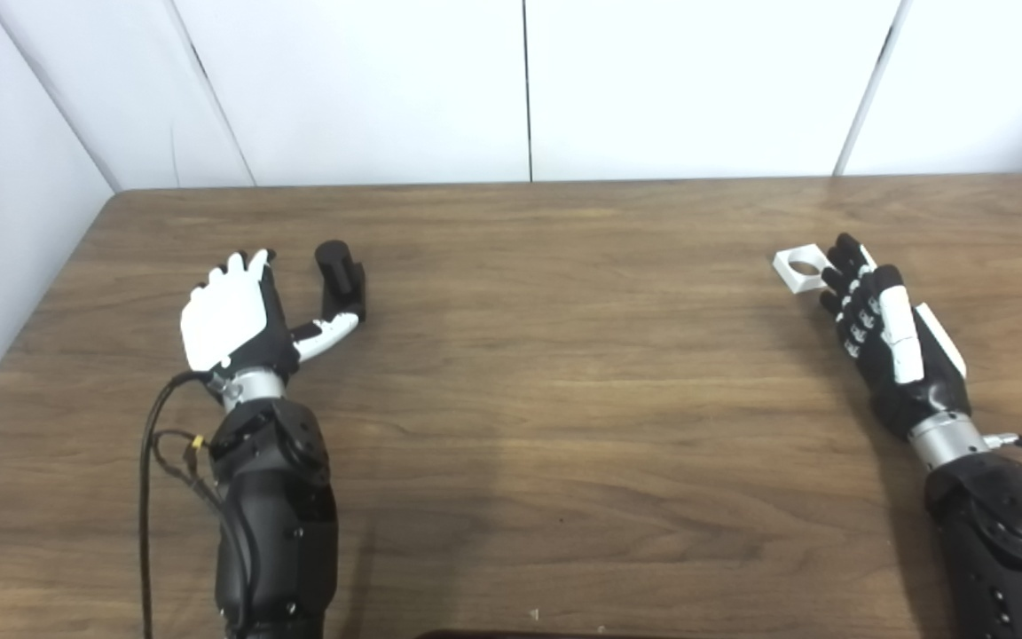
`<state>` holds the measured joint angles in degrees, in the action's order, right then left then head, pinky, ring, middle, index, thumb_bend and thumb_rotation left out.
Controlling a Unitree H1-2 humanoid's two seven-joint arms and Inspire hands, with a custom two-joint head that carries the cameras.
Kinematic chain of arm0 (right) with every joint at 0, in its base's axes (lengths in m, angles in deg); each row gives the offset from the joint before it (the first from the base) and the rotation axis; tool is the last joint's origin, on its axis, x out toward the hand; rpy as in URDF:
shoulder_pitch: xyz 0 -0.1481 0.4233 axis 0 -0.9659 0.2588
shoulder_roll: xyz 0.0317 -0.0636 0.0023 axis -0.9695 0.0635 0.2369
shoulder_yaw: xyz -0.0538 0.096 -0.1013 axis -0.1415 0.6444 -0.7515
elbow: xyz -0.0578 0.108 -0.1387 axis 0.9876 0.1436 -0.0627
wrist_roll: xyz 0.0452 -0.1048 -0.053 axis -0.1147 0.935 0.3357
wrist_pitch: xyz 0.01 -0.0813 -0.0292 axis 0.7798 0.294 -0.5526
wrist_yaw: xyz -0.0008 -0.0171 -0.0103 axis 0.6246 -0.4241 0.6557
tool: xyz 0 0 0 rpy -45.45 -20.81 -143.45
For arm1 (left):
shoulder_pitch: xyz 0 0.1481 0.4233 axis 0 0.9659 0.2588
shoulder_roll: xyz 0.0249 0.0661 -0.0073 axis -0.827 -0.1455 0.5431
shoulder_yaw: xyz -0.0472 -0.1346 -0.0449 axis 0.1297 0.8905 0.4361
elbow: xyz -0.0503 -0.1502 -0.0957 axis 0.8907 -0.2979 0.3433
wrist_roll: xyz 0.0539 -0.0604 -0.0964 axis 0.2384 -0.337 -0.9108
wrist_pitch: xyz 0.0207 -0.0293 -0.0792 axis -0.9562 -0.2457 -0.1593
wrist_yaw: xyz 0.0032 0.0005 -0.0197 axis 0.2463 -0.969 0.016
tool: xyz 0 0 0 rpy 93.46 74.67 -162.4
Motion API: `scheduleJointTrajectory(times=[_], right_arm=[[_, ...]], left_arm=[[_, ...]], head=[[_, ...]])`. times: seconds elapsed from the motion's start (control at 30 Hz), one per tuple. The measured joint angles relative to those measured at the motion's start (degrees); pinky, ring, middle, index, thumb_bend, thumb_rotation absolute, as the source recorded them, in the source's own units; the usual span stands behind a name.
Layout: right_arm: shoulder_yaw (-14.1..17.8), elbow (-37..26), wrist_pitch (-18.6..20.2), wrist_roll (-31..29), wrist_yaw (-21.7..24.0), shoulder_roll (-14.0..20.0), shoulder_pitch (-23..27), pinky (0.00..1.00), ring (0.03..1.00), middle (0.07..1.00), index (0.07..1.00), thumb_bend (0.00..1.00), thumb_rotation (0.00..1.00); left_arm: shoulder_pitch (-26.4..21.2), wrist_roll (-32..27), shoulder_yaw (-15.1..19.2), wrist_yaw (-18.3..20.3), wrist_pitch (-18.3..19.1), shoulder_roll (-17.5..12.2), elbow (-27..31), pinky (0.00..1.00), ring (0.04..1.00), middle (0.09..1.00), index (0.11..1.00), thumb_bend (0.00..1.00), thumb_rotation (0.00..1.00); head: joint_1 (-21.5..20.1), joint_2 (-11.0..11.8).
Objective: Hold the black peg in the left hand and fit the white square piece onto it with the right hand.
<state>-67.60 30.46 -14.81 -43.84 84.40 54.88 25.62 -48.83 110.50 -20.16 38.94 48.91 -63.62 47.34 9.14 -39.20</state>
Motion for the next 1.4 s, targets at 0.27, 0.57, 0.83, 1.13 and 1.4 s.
scheduleJointTrajectory(times=[0.27,0.57,0.83,1.13,1.4], right_arm=[[0.0,0.4,-0.8,0.6,-0.3,-0.1,0.2,1.00,1.000,1.000,1.000,0.53,1.00],[0.2,0.5,-1.0,0.8,-0.3,-0.2,0.2,1.00,1.000,1.000,1.000,0.55,1.00],[0.4,0.5,-1.2,0.6,-0.4,-0.3,0.2,1.00,1.000,1.000,1.000,0.56,1.00],[0.6,0.5,-1.2,0.6,-0.4,-0.2,0.2,1.00,1.000,1.000,1.000,0.55,1.00],[0.7,0.5,-1.2,0.6,-0.2,-0.1,0.2,1.00,1.000,1.000,1.000,0.54,1.00]], left_arm=[[-3.0,-0.1,0.3,-1.4,0.0,-0.1,-5.0,1.00,1.000,1.000,0.883,0.81,0.66],[-5.7,-0.1,1.2,-3.1,0.0,0.4,-8.3,1.00,1.000,1.000,0.895,0.81,0.65],[-6.8,0.3,1.7,-4.2,0.0,1.0,-11.6,1.00,1.000,1.000,0.899,0.78,0.63],[-7.8,3.8,1.7,-6.1,0.0,1.3,-14.3,1.00,1.000,1.000,0.896,0.78,0.58],[-7.5,4.8,0.7,-9.2,0.0,1.4,-15.0,1.00,1.000,1.000,0.843,0.78,0.44]], head=[[-0.5,0.7],[-0.8,1.1],[-0.9,1.3],[-0.6,1.1],[-0.4,1.1]])
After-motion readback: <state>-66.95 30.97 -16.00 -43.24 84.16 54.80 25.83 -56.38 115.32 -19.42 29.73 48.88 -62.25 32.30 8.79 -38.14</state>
